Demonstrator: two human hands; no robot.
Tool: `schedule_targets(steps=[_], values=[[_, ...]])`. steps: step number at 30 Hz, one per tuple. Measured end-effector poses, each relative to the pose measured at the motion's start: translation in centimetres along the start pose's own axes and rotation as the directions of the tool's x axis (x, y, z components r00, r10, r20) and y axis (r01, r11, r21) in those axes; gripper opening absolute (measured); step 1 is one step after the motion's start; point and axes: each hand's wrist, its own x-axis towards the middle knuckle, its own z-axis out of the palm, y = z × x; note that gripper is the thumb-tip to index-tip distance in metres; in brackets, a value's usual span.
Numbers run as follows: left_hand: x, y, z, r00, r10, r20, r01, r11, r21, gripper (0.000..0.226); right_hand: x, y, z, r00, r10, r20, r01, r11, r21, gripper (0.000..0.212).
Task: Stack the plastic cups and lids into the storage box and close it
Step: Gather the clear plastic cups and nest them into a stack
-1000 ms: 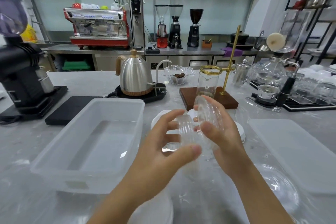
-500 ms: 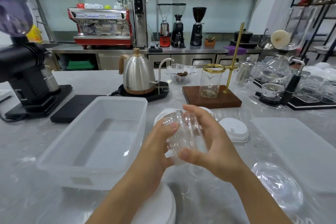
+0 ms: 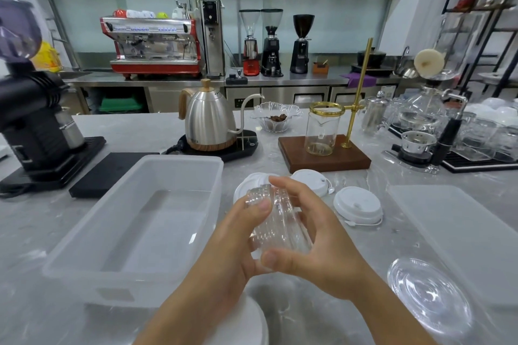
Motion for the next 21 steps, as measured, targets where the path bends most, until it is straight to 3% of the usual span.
schedule_targets(steps=[8, 21], values=[[-0.1, 0.0, -0.1, 1.0, -0.008, 0.007, 0.008, 0.999, 0.037, 0.061, 0.0, -0.1, 0.8, 1.0, -0.016, -0.009, 0.017, 1.0, 0.027, 0.101], [-0.5, 0.6, 0.4, 1.0, 0.027, 0.015, -0.027, 0.999, 0.034, 0.069, -0.4, -0.9, 1.9, 0.998, -0.032, -0.058, 0.036, 0.997, 0.075, 0.099]])
